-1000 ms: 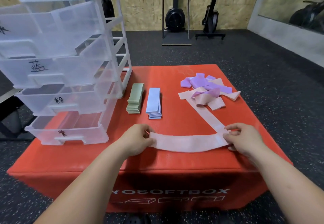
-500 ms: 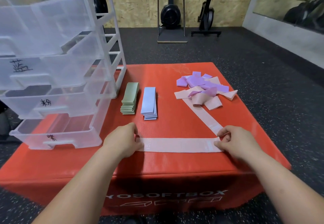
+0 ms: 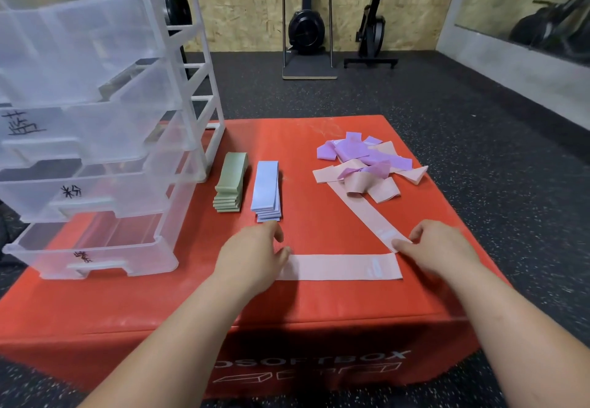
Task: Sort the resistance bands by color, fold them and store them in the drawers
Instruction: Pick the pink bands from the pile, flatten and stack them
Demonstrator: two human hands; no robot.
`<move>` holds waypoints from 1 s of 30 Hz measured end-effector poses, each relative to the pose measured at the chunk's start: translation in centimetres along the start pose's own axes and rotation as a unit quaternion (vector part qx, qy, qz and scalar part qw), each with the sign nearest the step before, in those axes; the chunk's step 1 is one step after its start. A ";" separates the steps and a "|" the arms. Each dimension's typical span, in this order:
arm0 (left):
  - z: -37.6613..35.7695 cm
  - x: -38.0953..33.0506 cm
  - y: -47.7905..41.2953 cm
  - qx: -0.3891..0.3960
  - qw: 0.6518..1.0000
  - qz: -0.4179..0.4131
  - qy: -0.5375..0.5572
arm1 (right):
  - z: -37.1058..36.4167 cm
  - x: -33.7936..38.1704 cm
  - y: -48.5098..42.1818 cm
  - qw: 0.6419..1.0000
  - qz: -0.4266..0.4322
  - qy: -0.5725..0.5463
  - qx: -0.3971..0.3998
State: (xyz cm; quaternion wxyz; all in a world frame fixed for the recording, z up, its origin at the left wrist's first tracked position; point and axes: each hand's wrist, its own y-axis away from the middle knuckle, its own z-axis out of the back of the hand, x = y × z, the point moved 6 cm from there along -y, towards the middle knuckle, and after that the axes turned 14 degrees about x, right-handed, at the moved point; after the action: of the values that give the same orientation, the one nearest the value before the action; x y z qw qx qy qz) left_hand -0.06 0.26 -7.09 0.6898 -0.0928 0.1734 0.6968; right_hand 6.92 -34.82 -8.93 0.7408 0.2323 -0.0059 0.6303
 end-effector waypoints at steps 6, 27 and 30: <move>-1.7 -2.3 -0.3 0.040 0.999 -0.031 -0.018 | 0.2 1.5 -0.3 0.998 0.015 -0.055 -0.003; 1.9 -9.9 -0.6 0.023 0.903 -0.241 0.355 | 4.8 11.2 8.7 0.816 0.400 -0.416 0.014; 1.7 -9.2 -1.4 0.019 0.910 -0.220 0.352 | 4.6 10.8 8.2 0.833 0.380 -0.402 -0.008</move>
State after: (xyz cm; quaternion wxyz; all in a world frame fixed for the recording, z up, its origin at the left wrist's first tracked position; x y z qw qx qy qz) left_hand 1.79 -7.69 -2.33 0.7214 -0.3544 0.3931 0.4466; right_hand 2.76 -25.63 1.21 0.3768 0.4390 -0.3963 0.7130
